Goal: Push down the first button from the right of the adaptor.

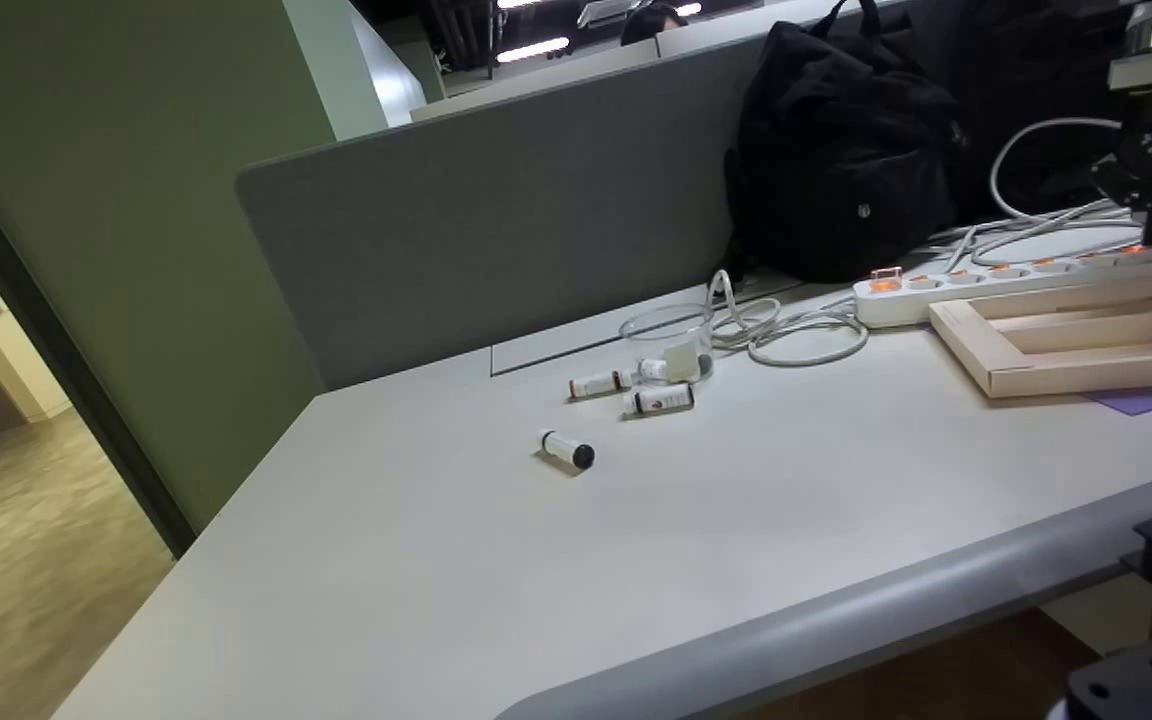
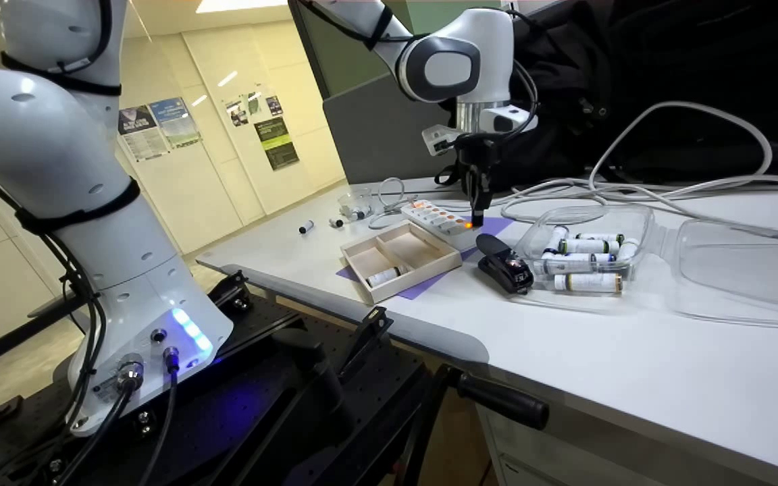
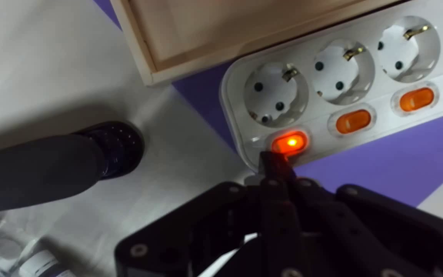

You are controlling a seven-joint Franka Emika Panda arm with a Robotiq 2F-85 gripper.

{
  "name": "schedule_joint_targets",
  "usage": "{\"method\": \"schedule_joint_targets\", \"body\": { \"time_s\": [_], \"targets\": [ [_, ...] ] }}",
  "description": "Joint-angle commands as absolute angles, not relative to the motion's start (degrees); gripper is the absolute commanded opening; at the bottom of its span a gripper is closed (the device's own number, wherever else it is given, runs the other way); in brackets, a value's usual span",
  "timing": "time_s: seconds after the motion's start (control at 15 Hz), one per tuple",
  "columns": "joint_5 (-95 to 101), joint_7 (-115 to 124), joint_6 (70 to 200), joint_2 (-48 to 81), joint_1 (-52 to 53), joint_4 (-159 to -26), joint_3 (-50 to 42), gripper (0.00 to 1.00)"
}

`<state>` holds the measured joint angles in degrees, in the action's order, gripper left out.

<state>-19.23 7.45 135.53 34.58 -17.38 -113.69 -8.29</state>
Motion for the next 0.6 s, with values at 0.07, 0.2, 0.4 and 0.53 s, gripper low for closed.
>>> {"method": "schedule_joint_targets", "body": {
  "time_s": [0.07,0.2,0.4,0.53],
  "targets": [
    [-18.6,5.5,132.6,34.1,-17.9,-109.9,-8.2,0.00],
    [-17.6,4.3,129.2,32.5,-17.8,-109.2,-8.3,0.00],
    [-12.6,2.4,120.6,29.4,-16.4,-108.1,-9.2,0.00],
    [-9.1,1.9,116.5,27.4,-15.5,-107.5,-9.7,0.26]
  ]
}}
